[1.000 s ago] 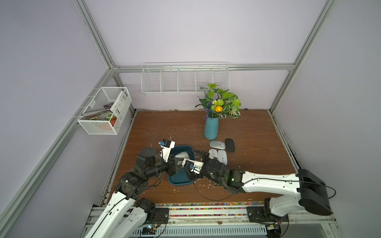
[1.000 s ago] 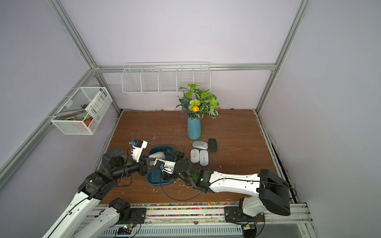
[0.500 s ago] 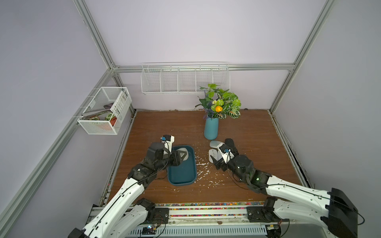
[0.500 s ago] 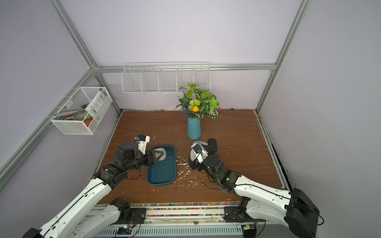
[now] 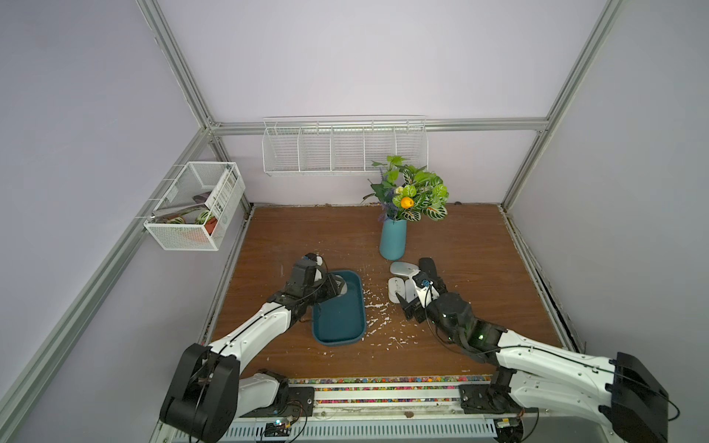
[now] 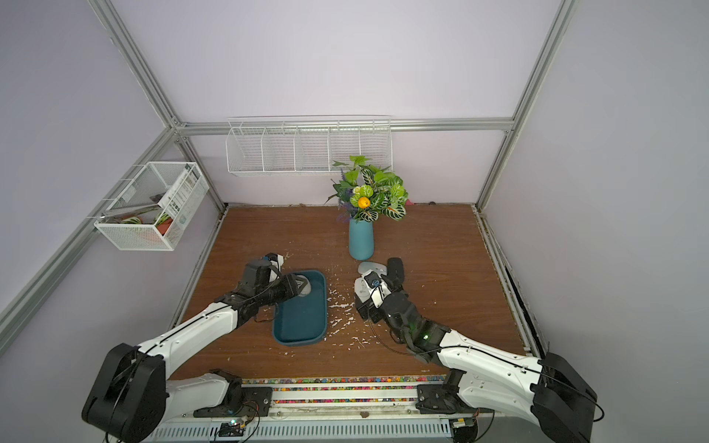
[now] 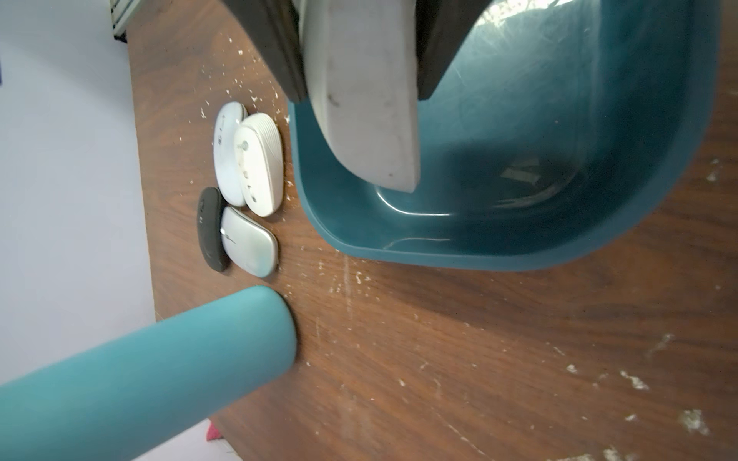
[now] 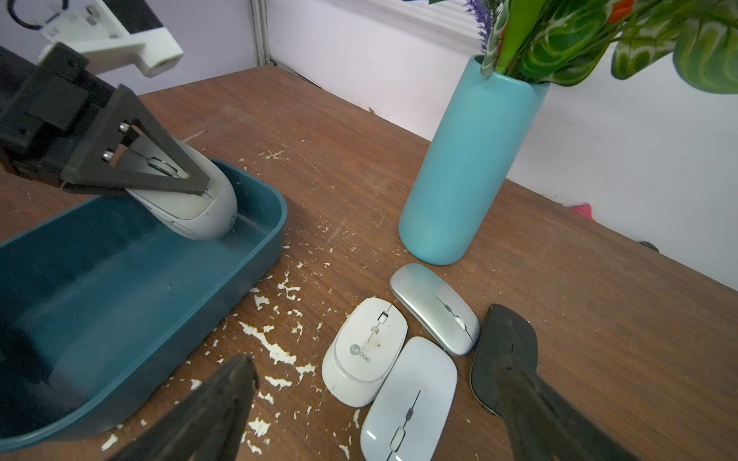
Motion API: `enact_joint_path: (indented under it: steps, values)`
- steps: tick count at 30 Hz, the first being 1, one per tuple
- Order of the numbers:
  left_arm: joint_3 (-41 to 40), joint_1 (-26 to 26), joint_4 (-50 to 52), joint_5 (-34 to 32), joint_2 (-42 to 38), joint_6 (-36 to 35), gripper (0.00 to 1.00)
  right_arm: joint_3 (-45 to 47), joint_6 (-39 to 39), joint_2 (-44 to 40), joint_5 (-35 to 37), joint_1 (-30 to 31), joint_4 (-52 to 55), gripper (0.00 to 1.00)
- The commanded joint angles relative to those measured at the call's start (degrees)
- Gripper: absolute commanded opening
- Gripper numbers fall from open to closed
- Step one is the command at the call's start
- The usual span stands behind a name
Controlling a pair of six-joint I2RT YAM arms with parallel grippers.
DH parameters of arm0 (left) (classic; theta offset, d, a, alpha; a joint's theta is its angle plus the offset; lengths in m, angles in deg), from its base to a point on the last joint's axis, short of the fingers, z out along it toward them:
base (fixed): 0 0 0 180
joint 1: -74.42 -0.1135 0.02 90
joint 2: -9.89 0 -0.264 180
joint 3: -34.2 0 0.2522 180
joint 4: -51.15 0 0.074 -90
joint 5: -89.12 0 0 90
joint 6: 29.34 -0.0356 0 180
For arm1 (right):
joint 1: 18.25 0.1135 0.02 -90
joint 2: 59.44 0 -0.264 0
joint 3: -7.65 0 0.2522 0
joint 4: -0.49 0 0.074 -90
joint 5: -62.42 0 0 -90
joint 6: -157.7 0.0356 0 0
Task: Put the mouse in the storage box
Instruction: Place the mouse in the storage box.
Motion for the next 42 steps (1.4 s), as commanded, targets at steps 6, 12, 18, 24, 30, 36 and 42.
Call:
enact_joint_path:
  steps: [6,12,18,24,30,36,42]
  values:
    - [1.35,-0.68,-10.26,5.17,7.4,0.43,0.0,0.48,1.17,0.35,0.82,-0.39,-1.19,0.98]
    - [3.09,-1.66,-12.36,7.81,13.2,-0.46,0.02,0.89,1.16,-0.09,0.73,-0.37,-1.61,0.98]
    - [3.64,-2.1,-12.21,8.23,14.57,-0.74,0.27,0.88,1.08,-0.09,0.43,-0.37,-1.63,0.98]
    - [5.67,-2.22,-3.62,2.75,13.13,-1.9,0.63,1.79,0.9,-1.14,-0.24,-0.39,-2.33,0.98]
    - [8.8,-2.29,5.33,-4.13,11.8,-3.74,0.72,1.16,0.81,-0.26,-0.29,-0.38,-2.0,0.98]
    - [10.91,-2.32,10.93,-9.66,9.83,-4.8,0.74,1.02,0.94,-0.09,-0.06,-0.38,-1.82,0.98]
    - [14.02,-2.34,17.22,-13.32,5.79,-5.25,0.75,-1.46,2.48,1.98,2.96,-0.75,0.81,0.98]
